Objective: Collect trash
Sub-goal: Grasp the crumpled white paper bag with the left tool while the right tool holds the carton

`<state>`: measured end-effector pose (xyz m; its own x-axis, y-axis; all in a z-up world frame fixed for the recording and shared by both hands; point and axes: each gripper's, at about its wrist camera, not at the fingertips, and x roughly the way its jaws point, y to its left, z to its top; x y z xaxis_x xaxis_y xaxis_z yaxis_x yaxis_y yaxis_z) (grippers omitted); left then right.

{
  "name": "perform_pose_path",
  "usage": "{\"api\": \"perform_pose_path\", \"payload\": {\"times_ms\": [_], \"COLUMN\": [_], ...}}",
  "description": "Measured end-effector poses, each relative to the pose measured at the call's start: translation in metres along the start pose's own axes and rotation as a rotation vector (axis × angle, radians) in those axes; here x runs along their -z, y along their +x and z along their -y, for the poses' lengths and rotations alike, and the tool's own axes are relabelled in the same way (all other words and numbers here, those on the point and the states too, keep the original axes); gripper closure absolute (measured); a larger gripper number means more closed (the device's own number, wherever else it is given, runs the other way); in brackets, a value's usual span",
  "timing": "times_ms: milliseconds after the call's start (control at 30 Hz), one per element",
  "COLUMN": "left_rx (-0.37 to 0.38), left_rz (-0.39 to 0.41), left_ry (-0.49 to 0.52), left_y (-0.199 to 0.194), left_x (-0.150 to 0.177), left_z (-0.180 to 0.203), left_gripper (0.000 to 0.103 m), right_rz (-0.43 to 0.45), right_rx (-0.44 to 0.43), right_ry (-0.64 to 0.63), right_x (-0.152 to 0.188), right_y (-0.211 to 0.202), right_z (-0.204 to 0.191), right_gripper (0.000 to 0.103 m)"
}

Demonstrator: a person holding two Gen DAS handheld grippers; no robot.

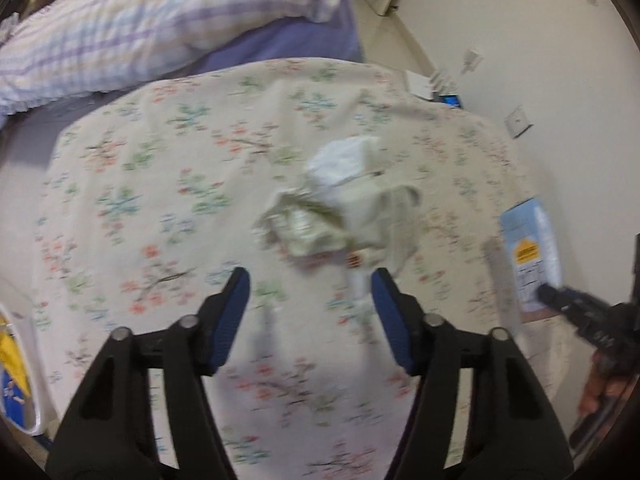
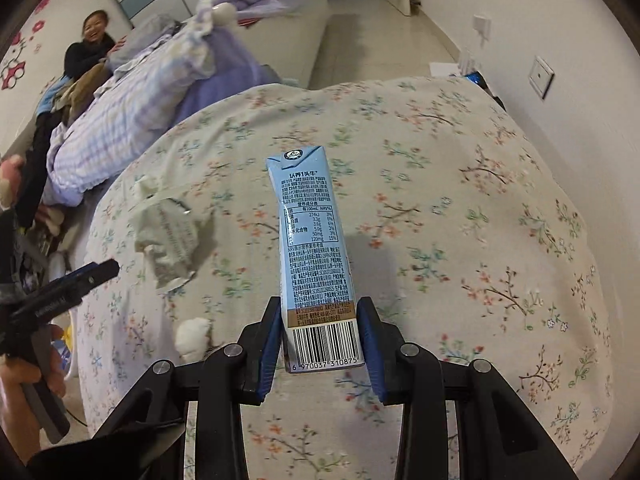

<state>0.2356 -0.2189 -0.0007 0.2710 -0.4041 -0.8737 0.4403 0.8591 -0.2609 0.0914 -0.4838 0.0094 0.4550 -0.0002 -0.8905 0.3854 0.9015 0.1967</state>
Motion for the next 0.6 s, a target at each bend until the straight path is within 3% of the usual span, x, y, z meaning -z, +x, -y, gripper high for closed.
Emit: {"api": "perform_pose_path", "payload": {"times_ms": [67,233,367,400,600], "left_rx": [0.036,0.0,0.017,0.023,0.024], "left_rz": [-0.035,-0.104,-0.11,-0.103,-0.09], "left_ry": [-0.011,-0.026,-0.069,-0.073,0.002], "left_y": [0.011,0.039,0.043,0.041,0.014], "left_x": [-0.004,-0.004,0.0,0.0,0.013], "left_z": [0.01,0.024,0.024,0.024,0.032], "left_gripper": [0.048,0.052,0.079,0.092,0.095], "right_rz": [-0.009,-0.024,-0.027,-0.027,-0.023], "right_rx": [0.005,0.004,0.01,0.011,-0.002], "right_ry": [0.003,-0.012,-0.024,-0.027,-0.049], "right_x": [0.0,0.004,0.007,0.008,0.011], "right_y": [0.003,0.006,0.006,0.005,0.001], "right_z": [0.004,0.005,0.003,0.001,-0.012], "right_gripper": [0.065,0.065,0.065,0.065,0.065]}}
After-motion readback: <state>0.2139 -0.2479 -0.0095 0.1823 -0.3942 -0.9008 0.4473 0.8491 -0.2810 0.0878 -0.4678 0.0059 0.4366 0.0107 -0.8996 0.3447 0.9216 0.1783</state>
